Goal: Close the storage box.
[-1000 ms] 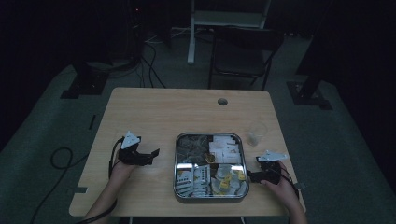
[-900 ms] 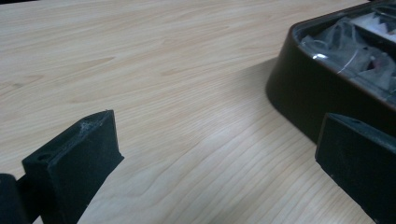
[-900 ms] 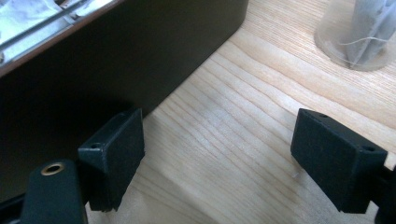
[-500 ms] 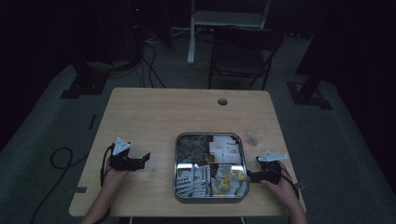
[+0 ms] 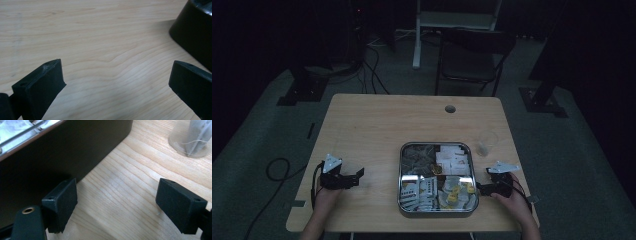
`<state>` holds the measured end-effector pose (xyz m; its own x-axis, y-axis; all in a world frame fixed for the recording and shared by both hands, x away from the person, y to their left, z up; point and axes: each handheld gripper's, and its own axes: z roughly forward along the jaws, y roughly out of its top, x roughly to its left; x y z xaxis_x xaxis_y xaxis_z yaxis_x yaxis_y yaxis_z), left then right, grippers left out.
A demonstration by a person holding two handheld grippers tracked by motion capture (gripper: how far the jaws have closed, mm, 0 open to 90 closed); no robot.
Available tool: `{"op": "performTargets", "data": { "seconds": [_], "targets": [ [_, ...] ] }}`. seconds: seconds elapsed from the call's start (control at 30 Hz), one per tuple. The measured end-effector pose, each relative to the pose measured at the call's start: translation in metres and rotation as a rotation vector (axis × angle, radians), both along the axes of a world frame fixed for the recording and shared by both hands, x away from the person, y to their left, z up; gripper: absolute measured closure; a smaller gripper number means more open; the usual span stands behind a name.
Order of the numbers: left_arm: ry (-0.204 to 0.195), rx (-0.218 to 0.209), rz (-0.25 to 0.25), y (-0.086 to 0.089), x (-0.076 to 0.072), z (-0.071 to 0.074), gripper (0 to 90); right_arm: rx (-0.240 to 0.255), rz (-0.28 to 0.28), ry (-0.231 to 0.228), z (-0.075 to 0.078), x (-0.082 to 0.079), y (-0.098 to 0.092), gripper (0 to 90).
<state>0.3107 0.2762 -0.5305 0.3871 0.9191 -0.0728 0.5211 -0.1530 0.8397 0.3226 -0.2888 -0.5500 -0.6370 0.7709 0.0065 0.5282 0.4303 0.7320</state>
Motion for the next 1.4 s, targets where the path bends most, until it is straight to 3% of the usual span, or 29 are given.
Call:
{"op": "performTargets", "data": {
  "seconds": [0.43, 0.63, 1.07, 1.17, 1.4],
  "targets": [
    [0.065, 0.035, 0.149, 0.018, -0.012, -0.003, 0.4, 0.0, 0.0, 0.0, 0.0, 0.0, 0.0, 16.9],
    [0.124, 0.094, 0.203, 0.022, -0.014, -0.006, 0.4, 0.0, 0.0, 0.0, 0.0, 0.0, 0.0, 16.9],
    [0.212, 0.127, 0.207, 0.029, -0.013, -0.015, 0.4, -0.001, 0.001, 0.0, 0.0, 0.0, 0.0, 16.9],
    [0.217, 0.153, 0.214, 0.026, -0.012, -0.016, 0.4, -0.001, 0.001, 0.0, 0.0, 0.0, 0.0, 16.9],
    [0.216, 0.149, 0.224, 0.026, -0.011, -0.016, 0.4, 0.0, 0.0, -0.001, 0.0, 0.0, 0.0, 16.9]
  ]
}}
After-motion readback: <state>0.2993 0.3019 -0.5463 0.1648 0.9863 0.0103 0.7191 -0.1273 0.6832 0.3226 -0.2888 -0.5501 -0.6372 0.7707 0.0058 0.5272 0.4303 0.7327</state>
